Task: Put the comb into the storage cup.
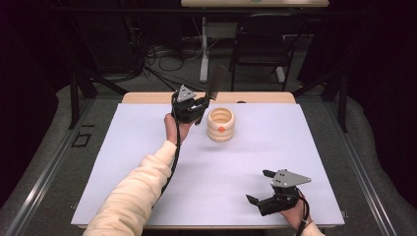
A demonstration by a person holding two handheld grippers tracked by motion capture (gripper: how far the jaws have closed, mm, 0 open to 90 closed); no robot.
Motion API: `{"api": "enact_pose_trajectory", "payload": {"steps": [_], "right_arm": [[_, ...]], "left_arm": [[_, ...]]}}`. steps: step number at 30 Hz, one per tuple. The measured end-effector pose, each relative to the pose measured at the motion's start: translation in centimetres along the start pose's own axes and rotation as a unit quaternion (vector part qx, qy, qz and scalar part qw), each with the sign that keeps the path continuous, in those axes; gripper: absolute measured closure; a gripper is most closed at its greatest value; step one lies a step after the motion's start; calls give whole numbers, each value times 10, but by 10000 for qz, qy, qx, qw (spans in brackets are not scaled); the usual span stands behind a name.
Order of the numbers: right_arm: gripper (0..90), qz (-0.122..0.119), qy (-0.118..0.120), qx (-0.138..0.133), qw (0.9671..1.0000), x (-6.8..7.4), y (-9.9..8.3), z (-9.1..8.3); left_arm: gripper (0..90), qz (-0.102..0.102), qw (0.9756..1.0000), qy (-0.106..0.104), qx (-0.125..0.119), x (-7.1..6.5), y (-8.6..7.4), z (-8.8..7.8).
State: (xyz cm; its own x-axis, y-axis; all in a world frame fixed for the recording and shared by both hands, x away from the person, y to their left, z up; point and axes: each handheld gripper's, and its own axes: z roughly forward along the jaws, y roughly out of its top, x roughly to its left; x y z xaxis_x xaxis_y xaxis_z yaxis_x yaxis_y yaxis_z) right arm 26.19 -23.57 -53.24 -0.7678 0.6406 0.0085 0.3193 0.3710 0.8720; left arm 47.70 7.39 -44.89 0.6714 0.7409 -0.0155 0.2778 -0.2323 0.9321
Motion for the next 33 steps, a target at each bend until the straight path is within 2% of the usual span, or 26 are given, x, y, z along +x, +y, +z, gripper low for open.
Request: {"api": "enact_pose_trajectory", "payload": {"steps": [6, 20, 33], "right_arm": [[0, 5, 0, 7, 10000, 0, 0, 0], [0, 16, 3, -4, 10000, 0, 0, 0], [0, 10, 4, -13, 10000, 0, 0, 0]], "left_arm": [[722, 12, 10000, 11, -60, -2, 3, 2], [722, -10, 10000, -12, -1, -3, 8, 10], [721, 41, 9999, -65, -106, -12, 20, 15]]}}
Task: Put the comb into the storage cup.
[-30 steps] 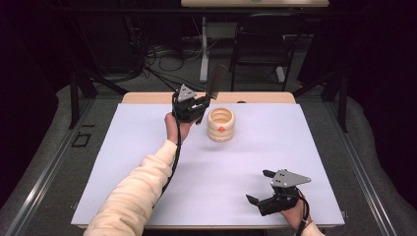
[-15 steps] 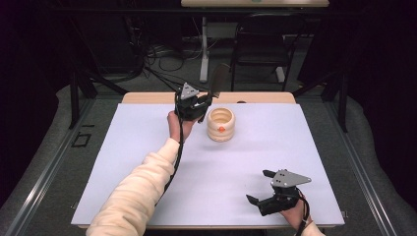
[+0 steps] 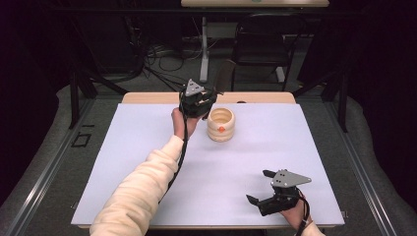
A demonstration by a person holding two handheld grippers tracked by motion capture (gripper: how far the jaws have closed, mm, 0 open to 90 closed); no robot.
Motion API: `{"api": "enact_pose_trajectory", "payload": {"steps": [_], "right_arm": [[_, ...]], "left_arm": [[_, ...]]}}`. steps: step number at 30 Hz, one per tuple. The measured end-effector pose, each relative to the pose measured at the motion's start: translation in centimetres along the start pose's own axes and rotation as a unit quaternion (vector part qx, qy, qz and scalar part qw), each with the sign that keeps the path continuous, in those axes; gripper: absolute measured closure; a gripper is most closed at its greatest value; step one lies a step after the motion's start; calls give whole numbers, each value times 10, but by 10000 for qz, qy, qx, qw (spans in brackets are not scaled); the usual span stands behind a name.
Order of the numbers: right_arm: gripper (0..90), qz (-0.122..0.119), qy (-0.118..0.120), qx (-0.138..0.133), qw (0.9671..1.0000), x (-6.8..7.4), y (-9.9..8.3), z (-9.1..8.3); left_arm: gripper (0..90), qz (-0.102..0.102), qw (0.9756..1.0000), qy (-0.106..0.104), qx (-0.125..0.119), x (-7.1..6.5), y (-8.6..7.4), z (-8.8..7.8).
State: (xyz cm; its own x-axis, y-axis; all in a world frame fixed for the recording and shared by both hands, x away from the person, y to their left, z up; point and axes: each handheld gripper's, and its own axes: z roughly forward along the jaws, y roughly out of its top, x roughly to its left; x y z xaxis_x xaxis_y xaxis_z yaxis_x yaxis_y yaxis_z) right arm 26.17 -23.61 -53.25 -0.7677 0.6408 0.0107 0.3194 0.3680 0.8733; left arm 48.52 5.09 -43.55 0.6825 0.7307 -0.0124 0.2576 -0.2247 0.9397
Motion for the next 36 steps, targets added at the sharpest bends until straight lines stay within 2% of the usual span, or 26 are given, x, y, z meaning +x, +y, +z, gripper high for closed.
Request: {"api": "enact_pose_trajectory", "payload": {"steps": [21, 31, 36], "right_arm": [[0, -9, 8, -3, 10000, 0, 0, -1], [0, -1, 32, -16, 10000, 1, 0, -1], [0, -19, 32, -12, 10000, 1, 0, -1]], "left_arm": [[721, 0, 9998, -65, -185, -9, 11, 12], [721, -10, 9998, -103, -198, -12, 10, 20], [721, -85, 9996, -123, -229, -12, 8, 24]]}}
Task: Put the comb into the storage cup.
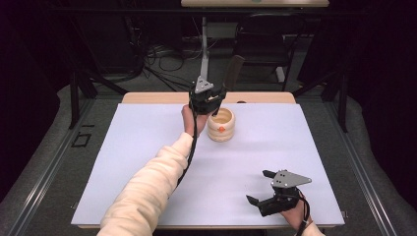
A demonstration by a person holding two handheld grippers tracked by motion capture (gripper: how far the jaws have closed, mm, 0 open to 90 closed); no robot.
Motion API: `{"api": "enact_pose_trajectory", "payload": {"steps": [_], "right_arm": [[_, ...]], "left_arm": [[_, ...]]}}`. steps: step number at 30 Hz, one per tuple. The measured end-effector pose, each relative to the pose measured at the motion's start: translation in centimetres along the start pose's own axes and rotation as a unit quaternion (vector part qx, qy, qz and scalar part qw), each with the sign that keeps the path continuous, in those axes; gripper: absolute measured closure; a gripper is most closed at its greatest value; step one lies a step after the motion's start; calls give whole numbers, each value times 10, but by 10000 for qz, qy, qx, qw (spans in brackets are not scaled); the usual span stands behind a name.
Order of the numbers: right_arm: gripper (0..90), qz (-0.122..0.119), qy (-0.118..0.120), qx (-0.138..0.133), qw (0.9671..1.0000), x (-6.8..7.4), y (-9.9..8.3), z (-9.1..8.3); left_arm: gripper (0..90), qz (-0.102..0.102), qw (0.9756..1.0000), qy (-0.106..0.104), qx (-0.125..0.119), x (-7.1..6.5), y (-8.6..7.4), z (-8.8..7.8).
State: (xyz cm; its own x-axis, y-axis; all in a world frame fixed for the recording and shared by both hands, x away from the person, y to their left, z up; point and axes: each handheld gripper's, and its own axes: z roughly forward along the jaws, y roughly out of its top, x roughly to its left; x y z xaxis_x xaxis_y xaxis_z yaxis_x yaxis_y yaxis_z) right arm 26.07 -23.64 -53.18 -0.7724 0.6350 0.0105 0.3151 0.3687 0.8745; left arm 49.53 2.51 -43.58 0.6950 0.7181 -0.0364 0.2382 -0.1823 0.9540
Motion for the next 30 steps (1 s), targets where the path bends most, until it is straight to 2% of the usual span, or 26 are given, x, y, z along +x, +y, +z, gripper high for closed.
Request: {"api": "enact_pose_trajectory", "payload": {"steps": [8, 15, 24, 30], "right_arm": [[0, 5, 6, -16, 10000, 0, 0, 0], [0, -6, 4, -17, 10000, 0, 0, 0], [0, 4, 9, -14, 10000, 0, 0, 0], [0, 0, 8, 0, 10000, 0, 0, 0]], "left_arm": [[721, -143, 9999, -75, -59, 2, -6, 5], [721, -240, 9997, -56, -62, 3, -12, 9], [721, -327, 9994, -75, -54, 5, -18, 12], [721, -317, 9995, -70, -34, 5, -22, 14]]}}
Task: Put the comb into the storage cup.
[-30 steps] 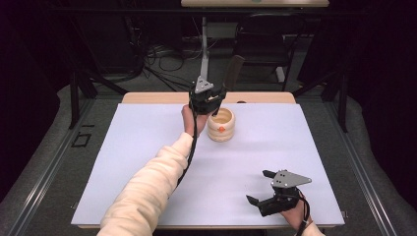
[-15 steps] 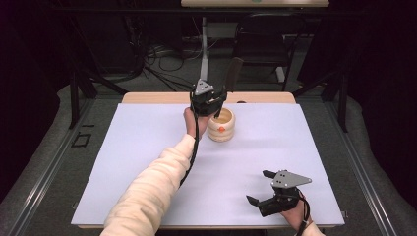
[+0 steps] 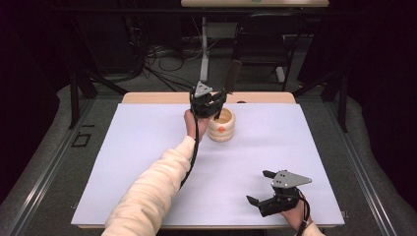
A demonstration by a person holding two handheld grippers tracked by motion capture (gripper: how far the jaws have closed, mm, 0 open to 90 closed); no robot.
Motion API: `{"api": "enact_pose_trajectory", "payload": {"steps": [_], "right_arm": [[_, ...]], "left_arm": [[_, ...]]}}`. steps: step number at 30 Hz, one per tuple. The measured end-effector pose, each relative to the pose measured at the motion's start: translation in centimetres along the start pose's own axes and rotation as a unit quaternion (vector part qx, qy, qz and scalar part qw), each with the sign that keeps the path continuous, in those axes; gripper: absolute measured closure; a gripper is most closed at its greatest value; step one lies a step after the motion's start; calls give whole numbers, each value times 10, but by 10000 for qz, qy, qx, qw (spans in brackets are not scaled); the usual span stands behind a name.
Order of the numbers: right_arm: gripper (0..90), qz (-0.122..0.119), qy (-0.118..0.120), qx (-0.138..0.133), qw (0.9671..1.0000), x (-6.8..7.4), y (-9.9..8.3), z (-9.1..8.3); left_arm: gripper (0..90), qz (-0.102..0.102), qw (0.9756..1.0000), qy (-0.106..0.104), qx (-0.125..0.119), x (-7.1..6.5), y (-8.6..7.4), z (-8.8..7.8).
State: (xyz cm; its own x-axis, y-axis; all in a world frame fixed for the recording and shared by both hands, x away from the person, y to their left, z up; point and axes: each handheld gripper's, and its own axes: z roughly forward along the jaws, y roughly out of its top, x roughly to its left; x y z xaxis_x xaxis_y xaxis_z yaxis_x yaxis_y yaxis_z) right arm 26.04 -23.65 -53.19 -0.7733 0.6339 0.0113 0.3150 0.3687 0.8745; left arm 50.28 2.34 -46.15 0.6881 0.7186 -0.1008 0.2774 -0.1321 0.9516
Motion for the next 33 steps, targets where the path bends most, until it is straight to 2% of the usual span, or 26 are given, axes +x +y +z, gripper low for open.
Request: {"api": "enact_pose_trajectory", "payload": {"steps": [22, 33], "right_arm": [[0, 18, 3, 4, 10000, 0, 0, 0], [0, 8, -1, 3, 10000, 0, 0, 0]], "left_arm": [[722, -13, 9998, -96, 184, -1, -17, 3], [721, -18, 9995, -184, 249, -1, -20, 4]]}}
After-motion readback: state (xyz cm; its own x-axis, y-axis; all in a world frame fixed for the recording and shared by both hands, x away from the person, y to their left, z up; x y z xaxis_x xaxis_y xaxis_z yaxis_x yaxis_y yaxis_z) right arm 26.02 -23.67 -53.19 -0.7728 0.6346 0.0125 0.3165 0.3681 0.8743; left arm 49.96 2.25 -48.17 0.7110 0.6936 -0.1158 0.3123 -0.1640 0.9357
